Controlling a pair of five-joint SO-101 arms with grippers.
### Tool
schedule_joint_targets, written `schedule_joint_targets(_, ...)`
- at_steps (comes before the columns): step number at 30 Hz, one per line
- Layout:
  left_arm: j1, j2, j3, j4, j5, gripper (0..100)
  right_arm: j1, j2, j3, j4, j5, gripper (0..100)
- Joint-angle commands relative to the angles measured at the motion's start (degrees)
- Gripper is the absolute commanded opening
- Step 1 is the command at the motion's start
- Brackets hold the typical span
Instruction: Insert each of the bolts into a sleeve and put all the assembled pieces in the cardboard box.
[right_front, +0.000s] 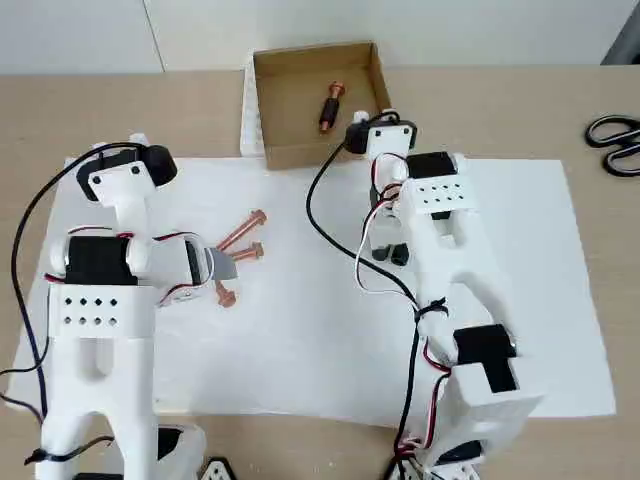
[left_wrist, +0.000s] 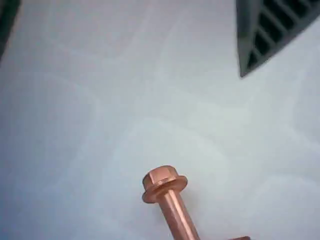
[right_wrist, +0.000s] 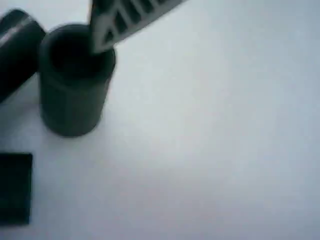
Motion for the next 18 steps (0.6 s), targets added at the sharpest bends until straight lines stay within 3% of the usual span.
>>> schedule_joint_targets(1,0.09,-0.53,-0.22,-0.09,-0.62,29,-0.4,-0.4,1.05,-0.57,0.53,16.2)
schedule_joint_targets(18,-0.18,-0.53,-0.22,0.0,-0.62,29,-0.48,-0.84,3.87,1.19,0.18,16.2)
